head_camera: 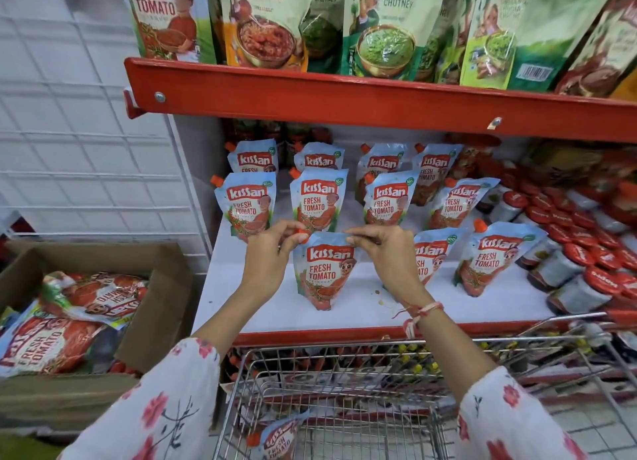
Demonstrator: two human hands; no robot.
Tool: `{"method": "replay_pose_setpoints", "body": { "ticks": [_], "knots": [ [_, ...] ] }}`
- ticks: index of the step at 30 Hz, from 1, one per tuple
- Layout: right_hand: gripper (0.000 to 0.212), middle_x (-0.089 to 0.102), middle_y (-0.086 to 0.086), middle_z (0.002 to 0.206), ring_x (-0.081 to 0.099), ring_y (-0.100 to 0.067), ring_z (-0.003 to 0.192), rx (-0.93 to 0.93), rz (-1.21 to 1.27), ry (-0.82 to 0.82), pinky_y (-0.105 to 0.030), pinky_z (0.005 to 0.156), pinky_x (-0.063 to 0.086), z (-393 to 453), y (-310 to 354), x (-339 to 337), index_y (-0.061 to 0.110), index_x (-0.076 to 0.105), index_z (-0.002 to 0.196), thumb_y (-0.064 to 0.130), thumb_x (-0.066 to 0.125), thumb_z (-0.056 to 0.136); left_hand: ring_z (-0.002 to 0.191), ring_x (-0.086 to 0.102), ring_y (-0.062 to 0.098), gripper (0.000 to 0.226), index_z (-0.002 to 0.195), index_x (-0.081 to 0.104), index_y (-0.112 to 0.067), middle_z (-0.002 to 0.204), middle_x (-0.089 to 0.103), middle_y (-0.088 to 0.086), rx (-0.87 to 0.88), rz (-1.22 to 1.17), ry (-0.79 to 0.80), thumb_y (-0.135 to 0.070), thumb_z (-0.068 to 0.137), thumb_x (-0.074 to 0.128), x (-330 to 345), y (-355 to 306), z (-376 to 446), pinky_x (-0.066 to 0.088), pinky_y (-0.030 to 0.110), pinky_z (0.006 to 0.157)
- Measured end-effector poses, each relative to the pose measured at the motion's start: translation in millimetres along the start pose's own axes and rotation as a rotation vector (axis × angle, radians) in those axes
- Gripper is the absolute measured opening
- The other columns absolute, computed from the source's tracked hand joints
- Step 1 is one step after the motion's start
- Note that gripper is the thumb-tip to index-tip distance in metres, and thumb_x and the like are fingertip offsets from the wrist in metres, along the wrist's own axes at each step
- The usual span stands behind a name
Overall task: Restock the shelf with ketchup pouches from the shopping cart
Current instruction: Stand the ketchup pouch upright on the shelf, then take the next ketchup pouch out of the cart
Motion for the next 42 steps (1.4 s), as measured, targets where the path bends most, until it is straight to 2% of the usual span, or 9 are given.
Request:
{"method": "replay_pose_setpoints", "body": {
  "ticks": [4, 14, 16, 20, 23, 26, 34, 39, 42],
  "knots": [
    [0.014, 0.077, -0.006, 0.084, 0.062, -0.006, 0.069, 0.0, 0.004, 0.02, -0.001, 0.061, 0.046, 1, 2, 0, 0.012, 0.075, 0.091, 0.008, 0.073, 0.078, 0.095, 0.063, 0.019, 0.014, 0.1, 0.065, -0.007, 0.097, 0.069, 0.007, -0.022, -0.037, 0.015, -0.011, 0.088, 0.059, -1, 3, 0, 0.053, 0.031, 0.085],
    [0.014, 0.076, -0.008, 0.089, 0.064, -0.006, 0.075, -0.02, 0.001, 0.041, 0.0, 0.066, 0.047, -4, 7, -3, 0.01, 0.074, 0.093, 0.008, 0.072, 0.079, 0.091, 0.063, 0.016, 0.013, 0.099, 0.065, -0.007, 0.092, 0.067, 0.002, -0.026, -0.057, 0.034, -0.01, 0.086, 0.061, -3, 2, -4, 0.054, 0.033, 0.085],
    [0.014, 0.076, -0.008, 0.091, 0.064, -0.006, 0.076, -0.039, -0.023, 0.045, -0.002, 0.069, 0.049, -5, 9, -4, 0.01, 0.074, 0.093, 0.009, 0.073, 0.079, 0.091, 0.063, 0.015, 0.016, 0.1, 0.066, -0.008, 0.093, 0.067, 0.001, -0.015, -0.062, 0.03, -0.013, 0.085, 0.063, -5, 2, -6, 0.054, 0.029, 0.083],
    [0.014, 0.076, -0.006, 0.09, 0.066, -0.009, 0.078, -0.162, -0.108, -0.058, -0.018, 0.077, 0.054, -15, 23, -8, 0.013, 0.074, 0.09, 0.009, 0.074, 0.077, 0.095, 0.059, 0.006, 0.025, 0.109, 0.064, -0.009, 0.103, 0.066, -0.002, 0.04, -0.053, -0.031, -0.016, 0.085, 0.063, -11, -1, -20, 0.047, 0.001, 0.073],
    [0.014, 0.075, -0.004, 0.091, 0.065, -0.005, 0.083, -0.24, -0.085, -0.141, -0.006, 0.08, 0.046, -31, 36, -6, 0.011, 0.074, 0.09, 0.006, 0.074, 0.078, 0.099, 0.058, -0.002, 0.022, 0.108, 0.066, -0.012, 0.108, 0.066, -0.005, 0.138, -0.07, -0.095, -0.015, 0.087, 0.062, -18, -4, -40, 0.048, 0.004, 0.081],
    [0.012, 0.075, -0.004, 0.092, 0.067, -0.007, 0.086, -0.27, -0.028, -0.136, -0.014, 0.082, 0.052, -56, 41, 5, 0.011, 0.074, 0.091, 0.007, 0.073, 0.079, 0.101, 0.06, -0.001, 0.018, 0.104, 0.067, -0.01, 0.107, 0.067, -0.004, 0.167, -0.07, -0.076, -0.016, 0.088, 0.061, -21, 0, -64, 0.049, 0.01, 0.086],
    [0.014, 0.075, -0.004, 0.09, 0.068, -0.009, 0.086, -0.195, 0.031, 0.037, -0.024, 0.083, 0.056, -123, 17, 50, 0.011, 0.074, 0.092, 0.007, 0.073, 0.079, 0.093, 0.066, 0.006, 0.015, 0.098, 0.07, -0.015, 0.097, 0.072, -0.001, -0.032, -0.014, 0.066, -0.02, 0.086, 0.062, -9, 57, -126, 0.053, 0.023, 0.085],
    [0.016, 0.075, -0.003, 0.094, 0.067, -0.009, 0.083, -0.109, -0.013, 0.299, -0.029, 0.08, 0.057, -161, -12, 86, 0.014, 0.072, 0.097, 0.011, 0.072, 0.08, 0.082, 0.064, 0.003, 0.014, 0.097, 0.069, -0.013, 0.092, 0.072, -0.001, -0.066, 0.11, 0.209, -0.018, 0.085, 0.064, 10, 94, -157, 0.046, 0.004, 0.076],
    [0.022, 0.072, -0.004, 0.106, 0.067, -0.015, 0.089, 0.006, -0.138, 0.519, -0.033, 0.084, 0.057, -178, -32, 110, 0.016, 0.068, 0.105, 0.018, 0.068, 0.084, 0.084, 0.065, 0.008, 0.016, 0.1, 0.067, -0.011, 0.096, 0.073, 0.004, -0.118, 0.208, 0.327, -0.014, 0.085, 0.064, 23, 125, -175, 0.055, 0.02, 0.082]
  ]
}}
Point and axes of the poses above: each hand's wrist, its own z-axis towards the middle knuckle, its own x-axis out of the palm, y = z × x, the point moved 4 cm from there along z, towards the middle knuckle
